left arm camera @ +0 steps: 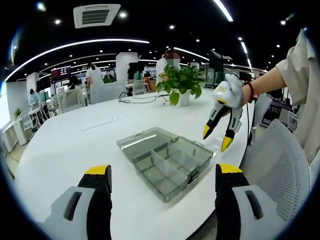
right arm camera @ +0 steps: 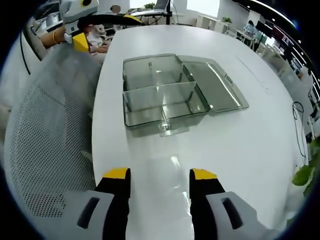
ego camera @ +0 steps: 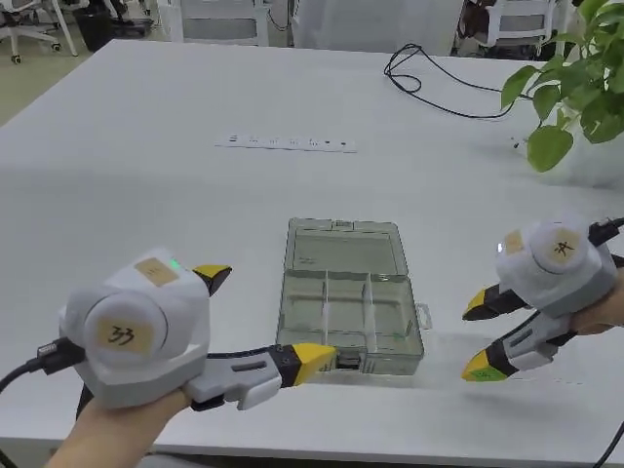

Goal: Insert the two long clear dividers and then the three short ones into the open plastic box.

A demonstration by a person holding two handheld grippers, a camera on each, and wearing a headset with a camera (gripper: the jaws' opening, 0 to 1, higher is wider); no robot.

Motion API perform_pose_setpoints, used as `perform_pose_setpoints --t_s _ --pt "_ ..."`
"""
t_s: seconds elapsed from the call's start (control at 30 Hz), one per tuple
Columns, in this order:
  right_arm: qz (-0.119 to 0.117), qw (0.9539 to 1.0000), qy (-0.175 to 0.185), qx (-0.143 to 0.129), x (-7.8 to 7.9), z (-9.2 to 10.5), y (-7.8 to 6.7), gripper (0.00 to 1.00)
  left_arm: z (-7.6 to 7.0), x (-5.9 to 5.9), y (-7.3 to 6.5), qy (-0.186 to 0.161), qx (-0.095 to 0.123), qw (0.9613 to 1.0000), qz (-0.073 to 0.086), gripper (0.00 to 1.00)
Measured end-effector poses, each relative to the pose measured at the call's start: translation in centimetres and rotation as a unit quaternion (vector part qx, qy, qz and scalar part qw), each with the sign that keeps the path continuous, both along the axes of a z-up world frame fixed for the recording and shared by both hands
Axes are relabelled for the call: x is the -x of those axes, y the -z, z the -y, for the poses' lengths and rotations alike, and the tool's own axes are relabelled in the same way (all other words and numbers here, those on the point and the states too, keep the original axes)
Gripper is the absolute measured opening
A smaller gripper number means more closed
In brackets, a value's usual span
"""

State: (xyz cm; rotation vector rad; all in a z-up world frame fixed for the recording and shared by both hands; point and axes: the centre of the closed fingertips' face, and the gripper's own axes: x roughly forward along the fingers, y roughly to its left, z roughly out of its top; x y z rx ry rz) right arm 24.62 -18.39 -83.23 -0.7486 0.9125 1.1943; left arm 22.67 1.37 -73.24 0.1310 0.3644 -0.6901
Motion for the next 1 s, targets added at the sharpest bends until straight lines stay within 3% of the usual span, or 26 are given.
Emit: perform_pose_setpoints --t_s 0.53,1.0 --pt "-0.001 0.9978 -0.045 0.050 -0.2 1.5 2.3 0.42 -0.7 -0.3 0.0 -0.015 -0.009 0.9998 0.005 0.85" --pt "-0.007 0.9979 -0.046 0.045 -0.4 1.7 2.1 0.34 -0.6 -0.4 0.2 -0.012 -0.013 0.9998 0.003 0.83"
